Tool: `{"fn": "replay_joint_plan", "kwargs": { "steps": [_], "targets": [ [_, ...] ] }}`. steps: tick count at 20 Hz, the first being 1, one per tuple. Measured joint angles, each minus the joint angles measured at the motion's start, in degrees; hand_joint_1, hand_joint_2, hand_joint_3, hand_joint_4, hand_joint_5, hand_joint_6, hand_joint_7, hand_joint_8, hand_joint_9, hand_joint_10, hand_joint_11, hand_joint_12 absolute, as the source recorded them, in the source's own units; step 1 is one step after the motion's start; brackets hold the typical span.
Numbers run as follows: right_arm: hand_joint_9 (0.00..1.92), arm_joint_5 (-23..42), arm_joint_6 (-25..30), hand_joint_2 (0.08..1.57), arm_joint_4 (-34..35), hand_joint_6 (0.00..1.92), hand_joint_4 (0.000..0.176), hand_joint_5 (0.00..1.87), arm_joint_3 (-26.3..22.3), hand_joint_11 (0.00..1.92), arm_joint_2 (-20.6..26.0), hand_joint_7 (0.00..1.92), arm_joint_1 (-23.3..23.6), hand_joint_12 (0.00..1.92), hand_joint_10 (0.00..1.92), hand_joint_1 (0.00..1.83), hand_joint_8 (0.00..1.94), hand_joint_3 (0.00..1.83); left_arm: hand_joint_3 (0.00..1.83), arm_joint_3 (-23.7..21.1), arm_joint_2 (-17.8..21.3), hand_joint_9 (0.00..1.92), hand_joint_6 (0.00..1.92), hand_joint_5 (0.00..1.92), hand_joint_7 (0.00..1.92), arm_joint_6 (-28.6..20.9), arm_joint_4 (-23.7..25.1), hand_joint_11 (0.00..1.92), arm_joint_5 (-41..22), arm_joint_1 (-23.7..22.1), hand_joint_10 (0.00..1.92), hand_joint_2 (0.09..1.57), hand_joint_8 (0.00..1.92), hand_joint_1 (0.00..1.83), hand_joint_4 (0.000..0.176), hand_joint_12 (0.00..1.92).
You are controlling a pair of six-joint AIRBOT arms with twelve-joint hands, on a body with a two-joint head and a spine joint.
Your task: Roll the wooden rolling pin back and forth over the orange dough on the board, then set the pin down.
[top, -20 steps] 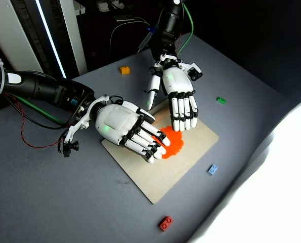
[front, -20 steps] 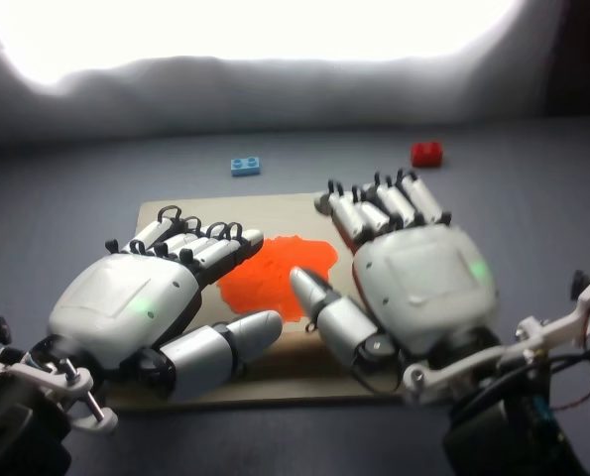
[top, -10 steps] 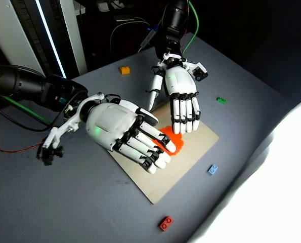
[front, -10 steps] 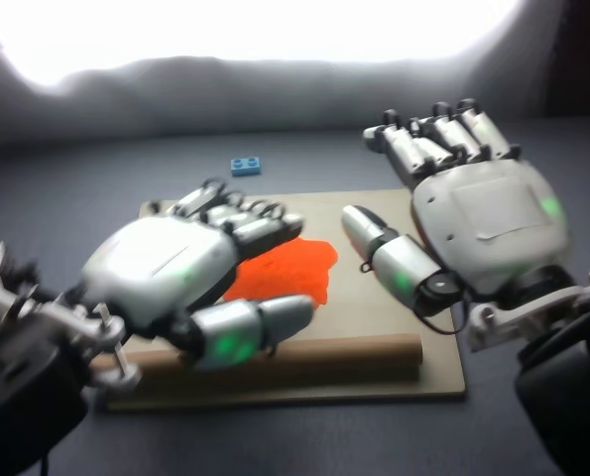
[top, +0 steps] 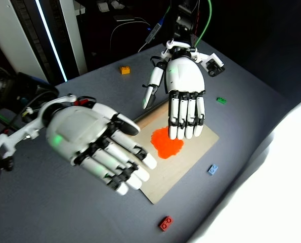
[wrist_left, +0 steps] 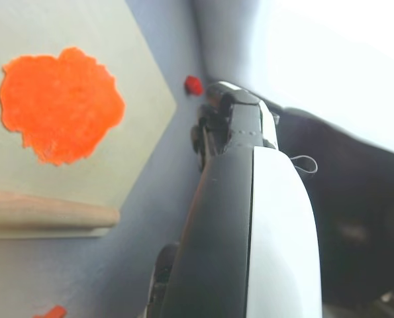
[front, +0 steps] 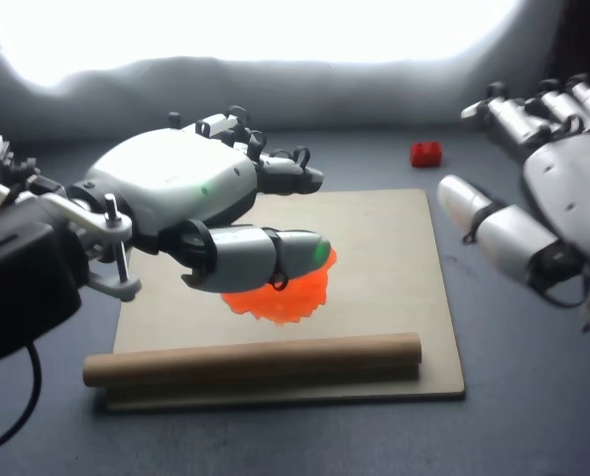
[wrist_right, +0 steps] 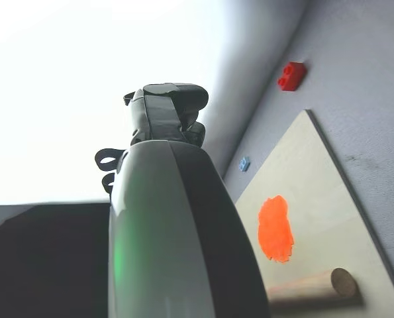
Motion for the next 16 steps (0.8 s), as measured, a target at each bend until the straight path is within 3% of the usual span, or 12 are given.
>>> {"fn": "replay_joint_plan", "kwargs": {
  "steps": [1,2,3,4,5,6,7,10,14,16],
  "targets": [
    [0.27,-0.22,0.68,1.35,-0.83,1.11,0.0,0.3,-0.83,0.0,1.7,0.44,0.04,1.78,1.43,0.0,1.09,0.0,0.0,-0.31,0.74,0.61,0.04,0.59,0.7,0.83,0.0,0.08,1.66,-1.09,0.05,1.39,0.04,0.0,0.0,0.95],
    [0.31,-0.39,1.51,1.35,-1.44,1.21,0.0,0.36,-1.7,0.02,3.48,0.43,0.28,1.86,1.52,0.0,1.28,0.0,0.0,-0.42,1.66,0.66,0.06,0.66,0.75,1.53,0.11,0.12,3.65,-2.27,0.07,1.41,0.05,0.0,0.0,1.01],
    [0.39,-0.87,2.84,1.35,-1.49,1.31,0.0,0.51,-3.3,0.15,6.29,0.53,0.48,1.92,1.68,0.0,1.45,0.0,0.0,-1.03,2.91,0.67,0.22,0.73,0.78,2.34,0.04,0.16,5.73,-4.15,0.31,1.45,0.15,0.0,0.0,1.21],
    [0.39,-1.36,3.28,1.35,-1.42,1.31,0.0,0.51,-4.13,0.15,7.65,0.53,0.83,1.92,1.68,0.0,1.45,0.0,0.0,-1.33,3.48,0.67,0.22,0.73,0.78,2.6,0.15,0.16,6.4,-4.92,0.31,1.45,0.15,0.0,0.0,1.21],
    [0.5,-2.01,4.33,1.35,-1.22,1.38,0.0,0.63,-5.66,0.3,10.23,0.65,1.07,1.92,1.77,0.0,1.53,0.0,0.0,-1.95,4.48,0.52,0.82,0.6,0.63,3.17,0.13,0.25,8.02,-6.84,0.99,1.46,0.73,0.05,0.0,1.43],
    [0.5,-2.32,4.63,1.35,-1.33,1.38,0.0,0.63,-6.6,0.3,11.65,0.65,1.07,1.92,1.77,0.0,1.53,0.0,0.0,-2.38,4.85,0.52,0.82,0.6,0.63,3.43,0.11,0.25,8.83,-7.8,0.99,1.46,0.73,0.05,0.0,1.43],
    [0.56,-2.73,5.01,1.36,-1.73,1.47,0.0,0.68,-7.63,0.39,13.2,0.71,0.94,1.92,1.82,0.0,1.59,0.0,0.0,-2.91,5.2,0.48,1.07,0.55,0.58,3.43,0.13,0.3,9.57,-8.83,1.26,1.47,1.03,0.1,0.0,1.56],
    [0.71,-2.95,5.99,1.46,-8.87,1.63,0.0,0.75,-8.22,0.66,16.96,0.81,-2.43,1.92,1.86,0.0,1.64,0.02,0.0,-3.65,5.29,0.59,1.28,0.63,0.65,3.45,0.28,0.42,13.07,-11.3,1.61,1.48,1.49,0.14,0.0,1.84],
    [0.88,-2.99,6.16,1.54,-9.31,1.64,0.0,0.8,-8.22,0.81,17.77,0.94,-3.61,1.92,1.92,0.0,1.67,0.02,0.0,-3.69,5.27,0.8,1.35,0.77,0.87,3.45,0.28,0.6,14.03,-12.61,1.67,1.47,1.47,0.31,0.0,1.91],
    [0.97,-3.28,6.75,1.57,-11.17,1.7,0.0,0.87,-8.33,0.86,18.36,1.04,-4.17,1.92,1.92,0.03,1.68,0.03,0.0,-3.67,5.27,0.85,1.51,0.81,0.93,3.43,-0.15,0.68,14.27,-12.74,1.73,1.48,1.54,0.31,0.0,1.92]
  ]
}}
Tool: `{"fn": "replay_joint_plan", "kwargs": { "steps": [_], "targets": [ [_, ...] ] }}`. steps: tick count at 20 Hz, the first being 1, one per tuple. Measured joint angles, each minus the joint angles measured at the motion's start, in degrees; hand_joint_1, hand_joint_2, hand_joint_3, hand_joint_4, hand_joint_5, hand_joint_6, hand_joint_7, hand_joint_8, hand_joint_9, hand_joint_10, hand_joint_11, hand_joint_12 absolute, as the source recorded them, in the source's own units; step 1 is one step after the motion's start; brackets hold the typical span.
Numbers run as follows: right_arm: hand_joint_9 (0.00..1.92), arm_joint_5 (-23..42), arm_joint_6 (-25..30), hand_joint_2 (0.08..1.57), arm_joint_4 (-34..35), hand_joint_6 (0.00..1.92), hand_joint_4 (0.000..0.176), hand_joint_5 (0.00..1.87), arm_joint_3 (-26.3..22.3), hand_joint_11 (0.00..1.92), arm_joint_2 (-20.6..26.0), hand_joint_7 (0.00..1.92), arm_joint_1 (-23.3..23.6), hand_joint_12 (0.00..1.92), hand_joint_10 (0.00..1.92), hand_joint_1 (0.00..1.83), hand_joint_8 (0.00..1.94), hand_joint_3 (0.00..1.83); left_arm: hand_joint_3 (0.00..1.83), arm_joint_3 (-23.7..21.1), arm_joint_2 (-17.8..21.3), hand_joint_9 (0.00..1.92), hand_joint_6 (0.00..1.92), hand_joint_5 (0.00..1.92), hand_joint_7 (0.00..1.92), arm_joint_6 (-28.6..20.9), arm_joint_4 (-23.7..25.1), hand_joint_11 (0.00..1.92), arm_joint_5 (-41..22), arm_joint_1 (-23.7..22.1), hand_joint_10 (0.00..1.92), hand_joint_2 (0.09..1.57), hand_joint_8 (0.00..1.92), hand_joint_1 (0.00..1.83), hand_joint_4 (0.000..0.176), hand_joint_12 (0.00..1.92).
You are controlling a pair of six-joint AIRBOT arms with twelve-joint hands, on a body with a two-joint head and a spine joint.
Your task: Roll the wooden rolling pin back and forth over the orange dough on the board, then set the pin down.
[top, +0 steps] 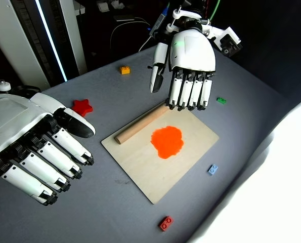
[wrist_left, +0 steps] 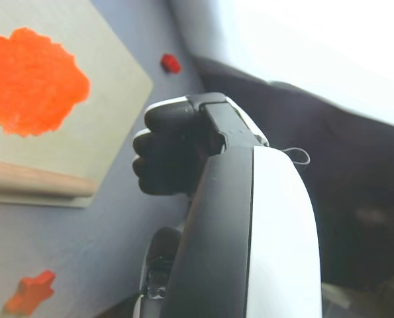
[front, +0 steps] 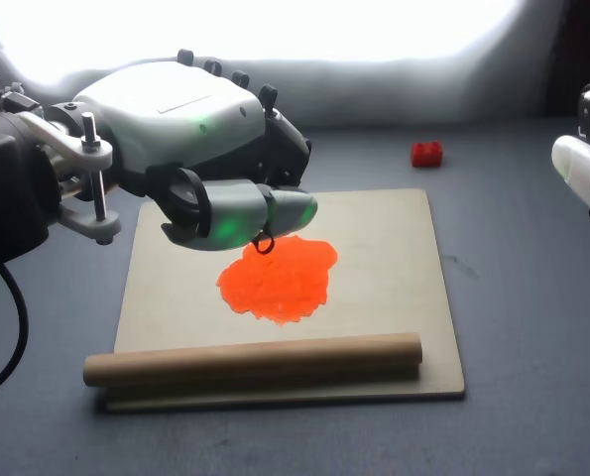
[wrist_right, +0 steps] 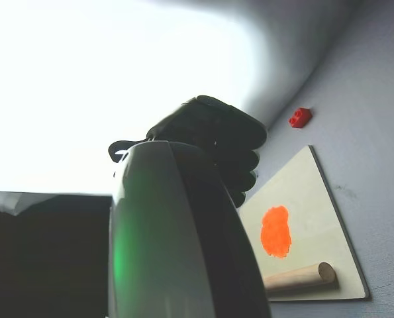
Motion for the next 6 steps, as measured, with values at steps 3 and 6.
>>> {"fn": "replay_joint_plan", "kwargs": {
  "steps": [3,6],
  "targets": [
    [1.07,-0.85,2.4,1.57,-3.32,1.75,0.0,0.93,0.0,0.98,1.03,1.1,0.0,1.92,1.92,0.15,1.75,0.03,0.0,0.0,0.0,0.88,1.69,0.8,0.95,0.0,-0.33,0.72,0.5,-0.44,1.82,1.49,1.67,0.28,0.0,1.92],
    [1.1,-1.42,3.39,1.57,-4.31,1.83,0.0,0.97,0.0,1.03,1.51,1.11,-0.9,1.92,1.92,0.17,1.86,0.02,0.01,0.0,0.04,0.91,1.75,0.82,0.97,0.02,-0.37,0.78,0.87,-1.29,1.88,1.52,1.74,0.17,0.0,1.92]
  ]
}}
